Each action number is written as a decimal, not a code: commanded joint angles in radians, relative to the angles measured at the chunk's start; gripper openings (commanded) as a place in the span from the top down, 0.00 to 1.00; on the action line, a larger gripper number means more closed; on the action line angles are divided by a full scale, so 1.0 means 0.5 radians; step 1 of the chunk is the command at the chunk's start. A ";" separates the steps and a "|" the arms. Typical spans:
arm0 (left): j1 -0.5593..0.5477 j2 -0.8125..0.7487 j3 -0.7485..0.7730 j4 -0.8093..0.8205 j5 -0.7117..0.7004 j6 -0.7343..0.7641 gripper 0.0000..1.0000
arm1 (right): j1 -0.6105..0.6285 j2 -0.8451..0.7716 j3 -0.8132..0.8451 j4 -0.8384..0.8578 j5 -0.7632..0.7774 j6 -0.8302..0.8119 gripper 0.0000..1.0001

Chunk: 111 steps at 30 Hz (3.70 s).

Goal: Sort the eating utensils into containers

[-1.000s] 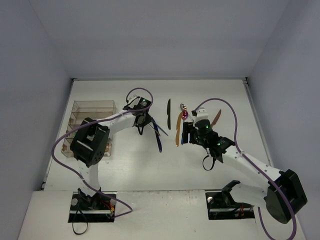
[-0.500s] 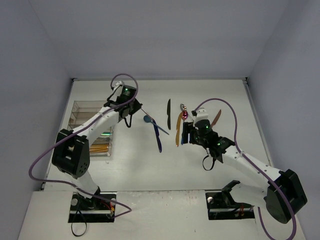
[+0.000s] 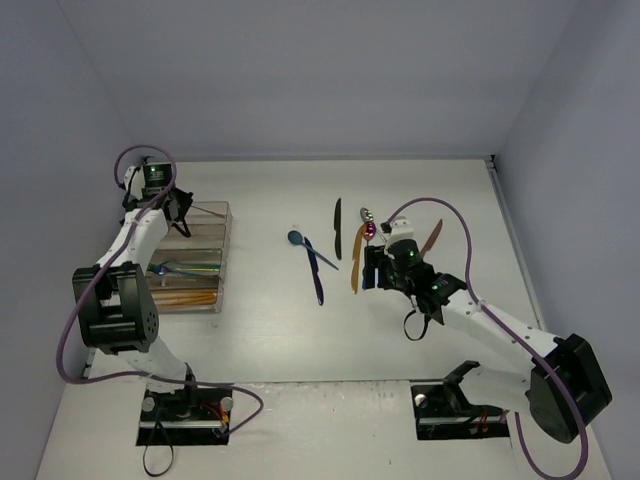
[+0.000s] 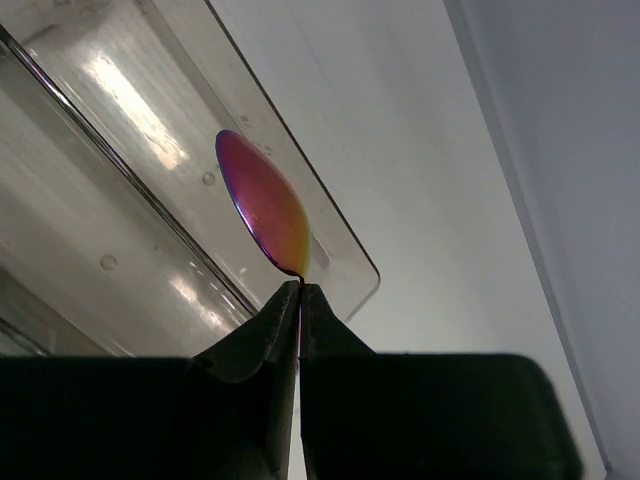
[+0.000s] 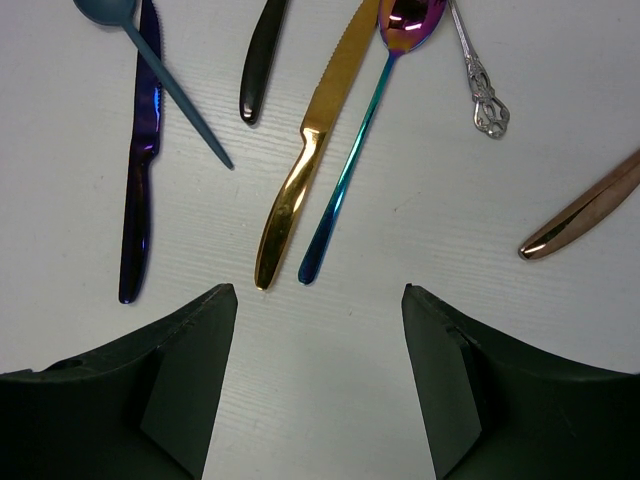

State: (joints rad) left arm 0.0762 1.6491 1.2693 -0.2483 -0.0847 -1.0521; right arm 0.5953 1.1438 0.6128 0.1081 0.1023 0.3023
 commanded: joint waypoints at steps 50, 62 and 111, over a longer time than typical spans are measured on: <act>-1.088 0.569 0.290 0.037 -0.024 0.280 0.53 | -0.012 -0.063 -0.044 0.060 -0.063 0.055 0.36; -1.027 0.708 0.254 0.153 0.084 0.514 0.63 | -0.012 -0.047 -0.048 0.060 -0.060 0.060 0.36; 0.313 0.109 0.207 0.121 0.245 0.938 1.00 | -0.012 0.047 -0.002 0.057 -0.092 0.034 0.36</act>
State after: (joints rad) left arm 0.1886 1.6855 1.2936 -0.2007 0.0346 -0.6175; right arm 0.5949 1.1615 0.5834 0.1070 0.0597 0.3244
